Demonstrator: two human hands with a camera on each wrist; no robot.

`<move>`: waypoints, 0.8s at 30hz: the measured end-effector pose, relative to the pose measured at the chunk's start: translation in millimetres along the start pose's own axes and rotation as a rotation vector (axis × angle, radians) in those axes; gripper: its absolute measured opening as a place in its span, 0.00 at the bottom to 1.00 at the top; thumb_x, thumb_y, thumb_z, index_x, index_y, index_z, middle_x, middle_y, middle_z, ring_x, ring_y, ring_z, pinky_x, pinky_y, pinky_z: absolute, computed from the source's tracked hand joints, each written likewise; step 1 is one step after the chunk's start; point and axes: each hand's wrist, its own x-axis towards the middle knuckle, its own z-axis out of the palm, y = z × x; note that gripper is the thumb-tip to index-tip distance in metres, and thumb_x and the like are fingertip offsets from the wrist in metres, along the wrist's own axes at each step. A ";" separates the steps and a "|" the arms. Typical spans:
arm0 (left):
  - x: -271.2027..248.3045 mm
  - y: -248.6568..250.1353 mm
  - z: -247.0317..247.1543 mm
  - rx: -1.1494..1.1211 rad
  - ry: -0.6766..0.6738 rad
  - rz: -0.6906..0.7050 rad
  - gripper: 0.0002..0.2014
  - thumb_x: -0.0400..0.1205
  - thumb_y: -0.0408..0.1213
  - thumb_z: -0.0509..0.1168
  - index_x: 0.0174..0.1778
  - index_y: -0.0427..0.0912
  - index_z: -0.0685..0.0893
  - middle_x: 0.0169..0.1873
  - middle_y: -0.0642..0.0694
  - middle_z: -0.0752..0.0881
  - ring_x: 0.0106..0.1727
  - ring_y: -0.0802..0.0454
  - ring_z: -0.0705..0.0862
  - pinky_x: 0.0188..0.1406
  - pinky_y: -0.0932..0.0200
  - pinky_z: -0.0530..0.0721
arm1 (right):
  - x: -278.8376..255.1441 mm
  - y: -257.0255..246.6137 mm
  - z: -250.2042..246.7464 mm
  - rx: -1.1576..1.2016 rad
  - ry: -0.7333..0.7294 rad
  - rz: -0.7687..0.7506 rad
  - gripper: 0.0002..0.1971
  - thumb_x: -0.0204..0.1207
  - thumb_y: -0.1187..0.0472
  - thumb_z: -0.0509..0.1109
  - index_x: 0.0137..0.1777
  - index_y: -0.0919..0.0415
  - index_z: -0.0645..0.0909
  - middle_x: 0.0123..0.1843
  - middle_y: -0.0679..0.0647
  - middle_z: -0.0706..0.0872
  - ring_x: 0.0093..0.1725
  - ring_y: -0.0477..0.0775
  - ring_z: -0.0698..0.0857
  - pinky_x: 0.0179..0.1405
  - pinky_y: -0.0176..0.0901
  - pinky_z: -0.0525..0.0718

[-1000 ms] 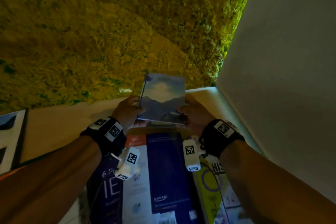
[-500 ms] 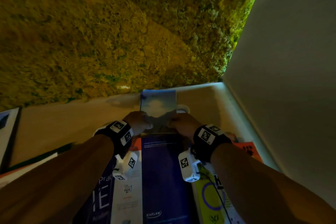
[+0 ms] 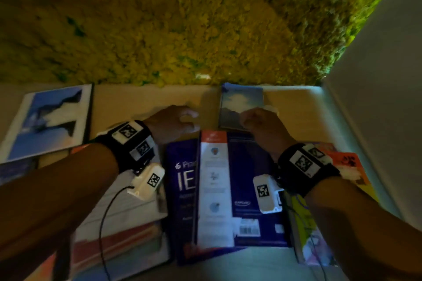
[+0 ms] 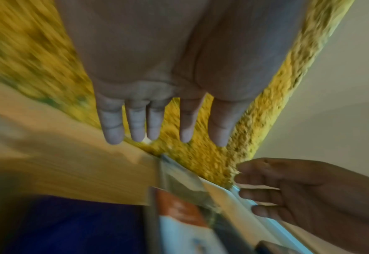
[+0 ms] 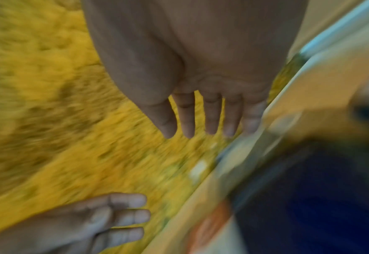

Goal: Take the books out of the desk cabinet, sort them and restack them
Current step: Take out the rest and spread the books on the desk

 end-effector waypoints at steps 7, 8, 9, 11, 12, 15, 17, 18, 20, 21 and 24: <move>-108.0 -113.8 -45.9 -0.090 0.383 -0.043 0.21 0.79 0.48 0.73 0.67 0.48 0.84 0.70 0.44 0.79 0.68 0.51 0.78 0.61 0.61 0.73 | -74.3 -56.8 129.6 0.051 -0.373 0.136 0.15 0.85 0.54 0.70 0.67 0.59 0.81 0.54 0.55 0.89 0.45 0.55 0.90 0.42 0.45 0.84; -117.1 -125.3 -43.4 -0.126 0.474 -0.032 0.20 0.80 0.47 0.73 0.67 0.49 0.84 0.70 0.44 0.77 0.68 0.55 0.76 0.62 0.64 0.71 | -79.9 -59.6 144.9 0.004 -0.394 0.139 0.19 0.84 0.47 0.70 0.68 0.57 0.80 0.55 0.55 0.89 0.47 0.57 0.91 0.44 0.50 0.86; -126.4 -132.6 -41.2 -0.165 0.556 0.002 0.22 0.80 0.51 0.70 0.69 0.49 0.83 0.72 0.44 0.76 0.70 0.55 0.74 0.66 0.63 0.70 | -84.4 -62.8 158.3 -0.043 -0.401 0.134 0.24 0.81 0.39 0.69 0.67 0.56 0.81 0.54 0.54 0.90 0.48 0.58 0.91 0.46 0.55 0.87; -142.0 -144.6 -33.9 -0.323 0.646 0.081 0.32 0.79 0.63 0.59 0.77 0.53 0.76 0.77 0.44 0.72 0.76 0.53 0.71 0.76 0.54 0.69 | -89.2 -62.5 178.2 -0.080 -0.344 0.117 0.39 0.70 0.21 0.64 0.59 0.57 0.85 0.47 0.53 0.90 0.46 0.57 0.90 0.51 0.61 0.87; -150.9 -145.6 -29.7 -0.491 0.640 0.100 0.35 0.79 0.66 0.54 0.81 0.55 0.70 0.80 0.44 0.70 0.77 0.55 0.70 0.74 0.54 0.70 | -87.8 -56.4 186.4 -0.087 -0.320 0.100 0.43 0.67 0.17 0.60 0.56 0.58 0.86 0.45 0.54 0.91 0.46 0.56 0.90 0.51 0.60 0.87; -167.1 -152.4 -1.9 -0.746 0.539 0.056 0.39 0.78 0.71 0.54 0.85 0.61 0.57 0.77 0.43 0.73 0.66 0.64 0.81 0.54 0.70 0.81 | -94.0 -60.2 198.6 -0.093 -0.285 0.104 0.37 0.76 0.22 0.53 0.57 0.52 0.88 0.54 0.58 0.93 0.54 0.58 0.91 0.54 0.57 0.85; -171.1 -160.3 16.3 -0.349 0.433 -0.017 0.37 0.82 0.64 0.59 0.86 0.60 0.55 0.83 0.44 0.64 0.78 0.53 0.73 0.70 0.55 0.81 | -104.6 -75.1 196.5 -0.027 -0.272 0.151 0.36 0.80 0.28 0.50 0.59 0.55 0.86 0.57 0.58 0.93 0.58 0.58 0.91 0.60 0.57 0.86; -172.1 -163.8 23.6 -0.108 0.364 -0.029 0.35 0.83 0.58 0.63 0.86 0.58 0.58 0.87 0.44 0.57 0.85 0.46 0.61 0.80 0.44 0.70 | -109.8 -82.0 194.9 0.023 -0.272 0.179 0.35 0.83 0.30 0.48 0.59 0.58 0.86 0.56 0.57 0.93 0.57 0.57 0.91 0.59 0.54 0.87; -176.6 -164.0 34.7 0.167 0.324 0.002 0.31 0.83 0.50 0.67 0.83 0.54 0.67 0.88 0.43 0.49 0.89 0.45 0.43 0.87 0.40 0.53 | -114.3 -86.2 191.5 0.063 -0.282 0.205 0.32 0.85 0.33 0.52 0.58 0.57 0.87 0.54 0.56 0.94 0.55 0.56 0.92 0.55 0.52 0.88; -178.4 -163.9 39.9 0.190 0.325 0.036 0.29 0.83 0.48 0.68 0.81 0.53 0.70 0.88 0.44 0.48 0.88 0.46 0.40 0.87 0.40 0.49 | -114.9 -84.0 191.9 0.062 -0.267 0.202 0.28 0.83 0.33 0.59 0.57 0.55 0.88 0.54 0.55 0.94 0.55 0.56 0.93 0.56 0.55 0.90; -183.2 -166.9 45.6 -0.009 0.339 0.149 0.25 0.82 0.41 0.69 0.77 0.53 0.76 0.87 0.49 0.53 0.88 0.51 0.45 0.86 0.44 0.59 | -113.9 -68.4 194.7 0.048 -0.238 0.230 0.24 0.70 0.40 0.79 0.61 0.51 0.86 0.57 0.51 0.93 0.56 0.54 0.92 0.61 0.60 0.91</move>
